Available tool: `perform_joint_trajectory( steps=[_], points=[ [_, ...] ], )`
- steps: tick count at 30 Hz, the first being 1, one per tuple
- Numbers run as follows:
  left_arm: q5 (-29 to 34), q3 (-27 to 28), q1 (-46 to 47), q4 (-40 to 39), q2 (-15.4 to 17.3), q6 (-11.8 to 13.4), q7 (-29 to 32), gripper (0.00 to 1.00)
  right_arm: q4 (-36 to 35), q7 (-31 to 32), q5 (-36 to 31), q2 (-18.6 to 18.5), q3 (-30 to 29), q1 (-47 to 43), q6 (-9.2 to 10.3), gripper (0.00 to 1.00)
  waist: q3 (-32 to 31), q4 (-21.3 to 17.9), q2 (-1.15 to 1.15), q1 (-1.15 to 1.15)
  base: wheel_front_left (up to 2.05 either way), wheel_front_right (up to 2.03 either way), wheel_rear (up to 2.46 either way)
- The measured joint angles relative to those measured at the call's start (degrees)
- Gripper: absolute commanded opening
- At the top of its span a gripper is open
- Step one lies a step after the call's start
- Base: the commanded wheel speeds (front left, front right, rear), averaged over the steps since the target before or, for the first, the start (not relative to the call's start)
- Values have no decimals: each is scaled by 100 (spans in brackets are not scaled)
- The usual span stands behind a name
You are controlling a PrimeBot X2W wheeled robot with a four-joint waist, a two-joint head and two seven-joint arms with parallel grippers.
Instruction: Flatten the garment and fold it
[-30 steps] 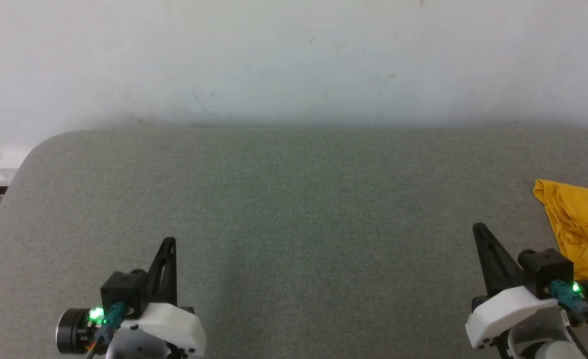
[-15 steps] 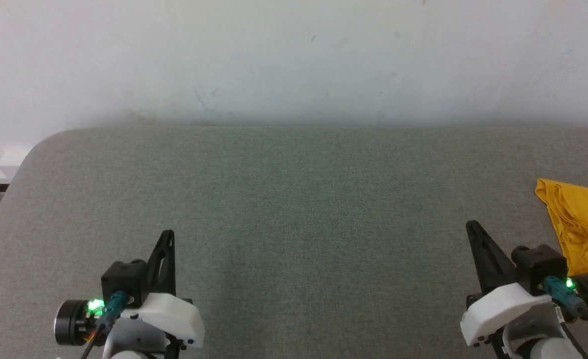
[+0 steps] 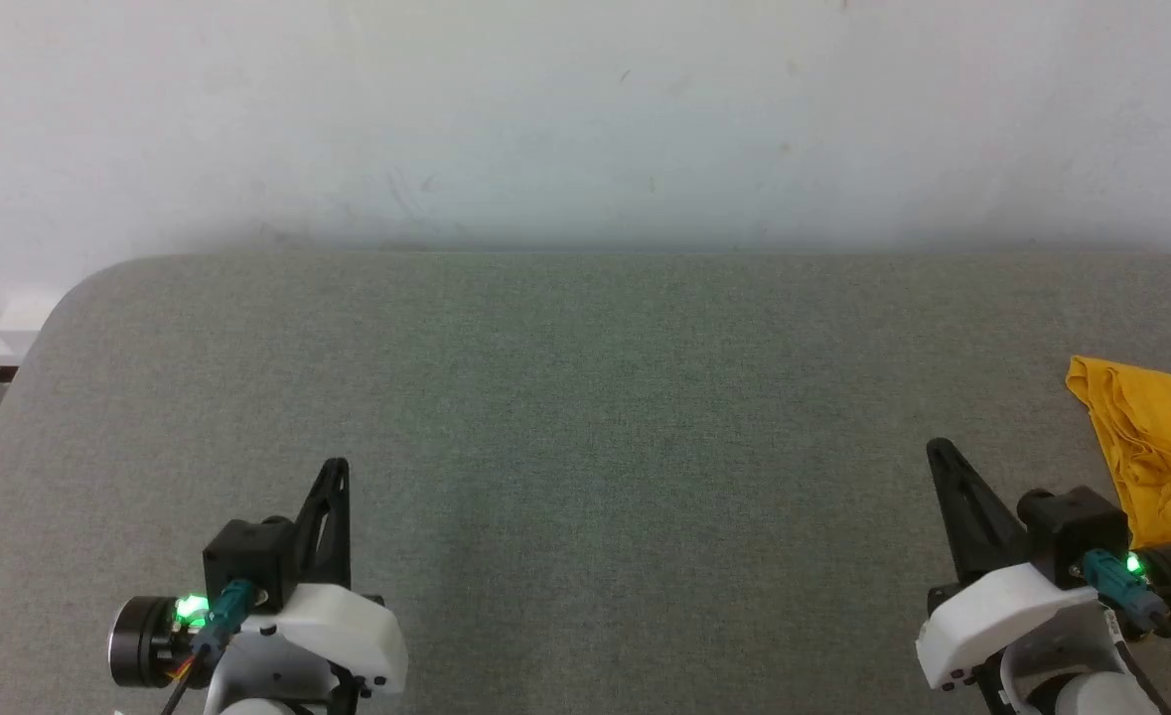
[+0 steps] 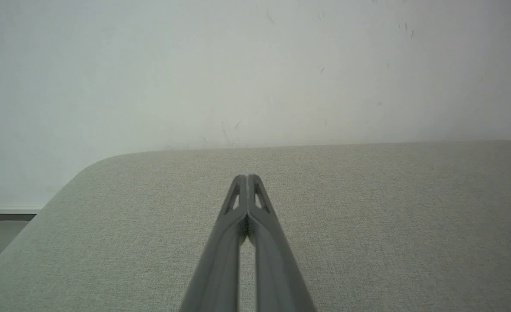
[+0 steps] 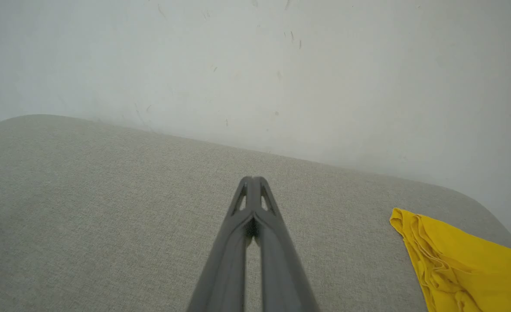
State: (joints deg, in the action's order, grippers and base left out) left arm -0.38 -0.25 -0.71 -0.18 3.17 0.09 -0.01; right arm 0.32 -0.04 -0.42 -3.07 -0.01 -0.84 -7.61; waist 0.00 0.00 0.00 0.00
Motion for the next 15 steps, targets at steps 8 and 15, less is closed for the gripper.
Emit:
perform_joint_trajectory(
  steps=[8, 15],
  points=[
    [0, 1, 0, 0, 0, 0, 0, 0, 0, 0, 0, 0, 0, 1, 0, 0, 0, 0, 0, 0, 0, 0, 0],
    [0, 1, 0, 0, 0, 0, 0, 0, -1, 0, 0, 0, 0, 1, 0, 0, 0, 0, 0, 0, 0, 0, 0]
  ],
)
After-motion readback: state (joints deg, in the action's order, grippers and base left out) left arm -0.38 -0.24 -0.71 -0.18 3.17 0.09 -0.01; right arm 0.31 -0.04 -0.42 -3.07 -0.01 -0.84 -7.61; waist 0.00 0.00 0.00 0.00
